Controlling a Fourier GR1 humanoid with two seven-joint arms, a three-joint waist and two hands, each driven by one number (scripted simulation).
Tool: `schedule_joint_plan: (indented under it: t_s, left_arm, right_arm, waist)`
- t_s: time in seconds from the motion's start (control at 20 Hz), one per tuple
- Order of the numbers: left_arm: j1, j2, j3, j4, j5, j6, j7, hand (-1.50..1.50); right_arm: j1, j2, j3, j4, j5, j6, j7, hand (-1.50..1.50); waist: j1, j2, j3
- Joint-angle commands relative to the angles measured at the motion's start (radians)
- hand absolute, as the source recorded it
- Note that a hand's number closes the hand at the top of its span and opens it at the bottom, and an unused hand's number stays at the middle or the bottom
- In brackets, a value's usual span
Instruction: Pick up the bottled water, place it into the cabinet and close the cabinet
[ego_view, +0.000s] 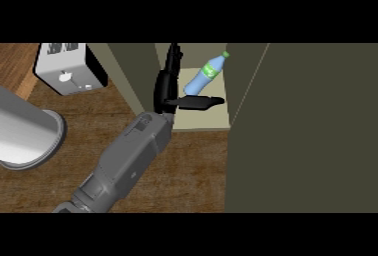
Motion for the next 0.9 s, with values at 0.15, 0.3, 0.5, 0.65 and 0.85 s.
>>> schedule_joint_plan:
  t_s: [0.15, 0.3, 0.5, 0.65, 0.85]
  left_arm:
    - [0.222, 0.000, -0.181, -0.333, 0.040, 0.094, 0.056, -1.50]
    - [0.335, 0.000, -0.217, -0.443, 0.028, 0.113, 0.043, -1.50]
    - [0.504, 0.011, -0.260, -0.565, -0.033, 0.111, 0.000, -1.50]
    - [0.616, 0.067, -0.336, -0.729, -0.035, 0.091, 0.062, -1.50]
    - [0.684, 0.142, -0.374, -0.808, -0.054, 0.041, 0.061, 1.50]
  right_arm:
    - [0.003, 0.003, -0.029, -0.113, -0.023, -0.050, 0.059, -1.50]
    - [0.022, 0.044, 0.005, -0.167, 0.018, -0.076, 0.075, -1.50]
    - [0.082, 0.065, -0.024, -0.215, -0.006, -0.052, 0.068, -1.50]
    - [0.034, 0.050, -0.046, -0.166, -0.009, -0.048, 0.054, -1.50]
    - [0.113, 0.075, 0.004, -0.232, 0.038, 0.045, 0.066, 1.50]
  waist:
    - [0.031, -0.003, 0.000]
    - [0.032, -0.002, 0.000]
    - [0.028, -0.002, 0.000]
    - [0.038, -0.001, 0.000]
    - [0.020, -0.002, -0.001]
